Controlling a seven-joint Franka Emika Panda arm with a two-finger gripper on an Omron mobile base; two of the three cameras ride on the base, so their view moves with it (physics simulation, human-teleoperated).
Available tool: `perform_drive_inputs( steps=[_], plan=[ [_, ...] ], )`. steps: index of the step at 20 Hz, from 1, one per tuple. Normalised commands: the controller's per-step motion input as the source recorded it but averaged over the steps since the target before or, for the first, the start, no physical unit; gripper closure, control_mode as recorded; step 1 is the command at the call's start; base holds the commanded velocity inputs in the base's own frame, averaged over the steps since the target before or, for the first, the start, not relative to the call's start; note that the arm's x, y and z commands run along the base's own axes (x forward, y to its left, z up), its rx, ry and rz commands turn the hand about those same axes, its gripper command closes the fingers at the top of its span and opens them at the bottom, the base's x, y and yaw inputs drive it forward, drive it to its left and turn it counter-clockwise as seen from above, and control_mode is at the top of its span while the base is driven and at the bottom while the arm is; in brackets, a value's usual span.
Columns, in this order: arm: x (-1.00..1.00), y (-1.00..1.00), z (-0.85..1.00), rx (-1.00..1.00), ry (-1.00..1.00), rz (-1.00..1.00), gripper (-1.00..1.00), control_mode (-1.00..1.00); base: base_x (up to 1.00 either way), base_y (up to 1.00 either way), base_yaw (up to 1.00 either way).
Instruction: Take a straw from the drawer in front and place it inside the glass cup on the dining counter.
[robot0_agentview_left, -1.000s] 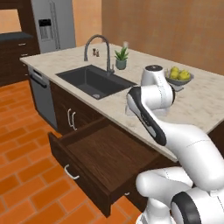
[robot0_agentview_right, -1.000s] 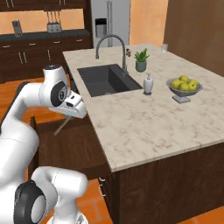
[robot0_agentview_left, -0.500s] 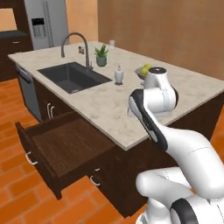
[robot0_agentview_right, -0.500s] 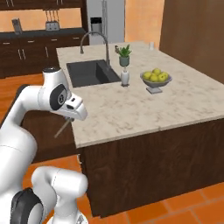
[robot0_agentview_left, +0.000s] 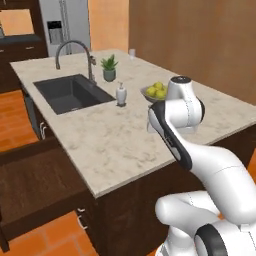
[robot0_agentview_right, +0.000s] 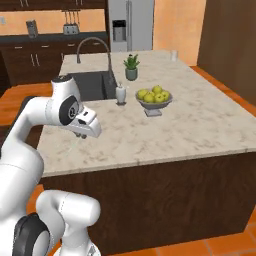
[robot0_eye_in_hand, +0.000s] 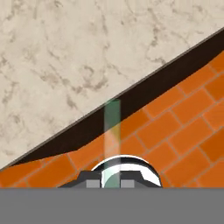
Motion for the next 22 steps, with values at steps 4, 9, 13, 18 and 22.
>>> perform_drive_inputs(
  steps=[4,9,13,18,22],
  plan=[
    [0.00,0.00,0.00,0.00,0.00,0.00,1.00,1.00,0.39,-1.00,0.23],
    [0.00,0.00,0.00,0.00,0.00,0.00,1.00,1.00,0.44,-1.00,0.22],
    [0.00,0.00,0.00,0.00,0.00,0.00,1.00,1.00,0.47,-1.00,0.22],
    [0.00,0.00,0.00,0.00,0.00,0.00,1.00,1.00,0.45,-1.00,0.23],
    [0.00,0.00,0.00,0.00,0.00,0.00,1.00,1.00,0.45,-1.00,0.23]
  ],
)
